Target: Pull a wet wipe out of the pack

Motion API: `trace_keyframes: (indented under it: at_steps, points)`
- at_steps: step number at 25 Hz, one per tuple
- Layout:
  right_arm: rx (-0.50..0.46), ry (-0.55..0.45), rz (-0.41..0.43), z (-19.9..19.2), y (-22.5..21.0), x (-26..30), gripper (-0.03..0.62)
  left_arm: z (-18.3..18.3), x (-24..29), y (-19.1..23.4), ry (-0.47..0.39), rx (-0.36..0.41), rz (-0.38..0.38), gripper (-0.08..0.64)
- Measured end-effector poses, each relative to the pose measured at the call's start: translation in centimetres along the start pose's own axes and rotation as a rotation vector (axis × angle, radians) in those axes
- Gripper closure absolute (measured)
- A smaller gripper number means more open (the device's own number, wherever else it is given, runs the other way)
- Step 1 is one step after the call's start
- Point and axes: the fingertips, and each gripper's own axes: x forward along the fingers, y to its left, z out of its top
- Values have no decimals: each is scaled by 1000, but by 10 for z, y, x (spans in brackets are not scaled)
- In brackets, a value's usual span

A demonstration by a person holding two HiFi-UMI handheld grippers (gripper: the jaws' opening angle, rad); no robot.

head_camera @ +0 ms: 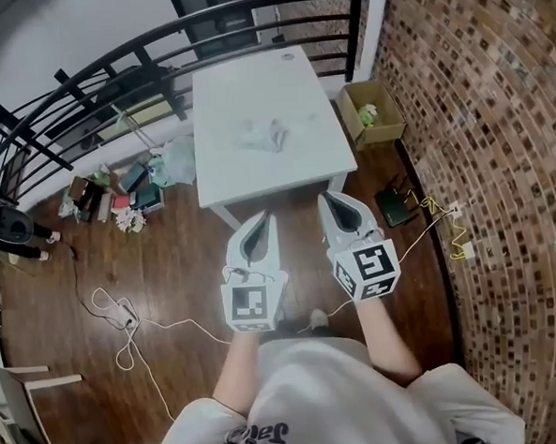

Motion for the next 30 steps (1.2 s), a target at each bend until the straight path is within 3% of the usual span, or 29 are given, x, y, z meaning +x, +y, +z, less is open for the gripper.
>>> trace_keyframes:
  at_steps: [7, 30]
  points:
    - [-99, -76, -11, 41, 31, -11, 600, 12, -20, 36, -31, -45, 103, 543]
    - [-122, -44, -44, 28, 65, 0, 600, -2, -39, 70, -14, -67, 68, 543]
